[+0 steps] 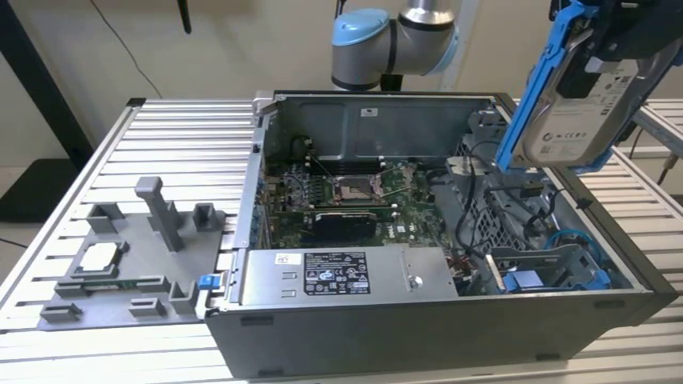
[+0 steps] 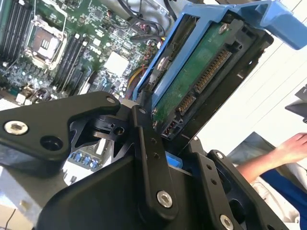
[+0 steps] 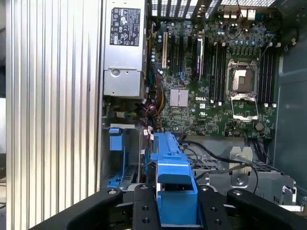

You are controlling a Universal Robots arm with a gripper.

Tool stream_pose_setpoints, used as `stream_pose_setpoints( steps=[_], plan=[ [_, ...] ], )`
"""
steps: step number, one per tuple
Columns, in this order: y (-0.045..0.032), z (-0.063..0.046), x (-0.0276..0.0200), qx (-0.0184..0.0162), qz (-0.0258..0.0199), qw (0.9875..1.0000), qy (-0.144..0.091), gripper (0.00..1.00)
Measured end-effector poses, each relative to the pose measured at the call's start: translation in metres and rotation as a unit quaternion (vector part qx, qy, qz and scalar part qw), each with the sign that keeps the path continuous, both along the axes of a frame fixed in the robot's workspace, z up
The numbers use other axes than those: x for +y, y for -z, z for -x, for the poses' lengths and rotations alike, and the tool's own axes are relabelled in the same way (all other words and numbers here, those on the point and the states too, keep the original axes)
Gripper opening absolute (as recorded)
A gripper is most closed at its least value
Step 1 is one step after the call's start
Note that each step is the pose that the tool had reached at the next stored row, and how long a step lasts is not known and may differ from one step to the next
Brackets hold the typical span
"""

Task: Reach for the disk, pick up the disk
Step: 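Pick up the disk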

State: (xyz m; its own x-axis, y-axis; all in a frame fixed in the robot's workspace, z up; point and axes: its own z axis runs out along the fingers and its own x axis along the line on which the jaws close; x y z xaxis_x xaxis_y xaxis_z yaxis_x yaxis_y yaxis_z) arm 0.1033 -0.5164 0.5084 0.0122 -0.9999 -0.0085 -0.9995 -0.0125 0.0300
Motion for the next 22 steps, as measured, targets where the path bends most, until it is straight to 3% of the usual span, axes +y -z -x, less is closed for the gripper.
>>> stream_pose_setpoints(
  steps=[5,16,22],
  plan=[
    [0.0057,0.000,-0.0027,0.0000,0.0000,1.0000,0.000,0.00],
    [0.0075,0.000,-0.0031,0.0000,-0.0001,1.0000,0.000,0.00],
    [0.0145,0.000,-0.0046,0.0003,0.0000,1.0000,0.000,0.00]
  ],
)
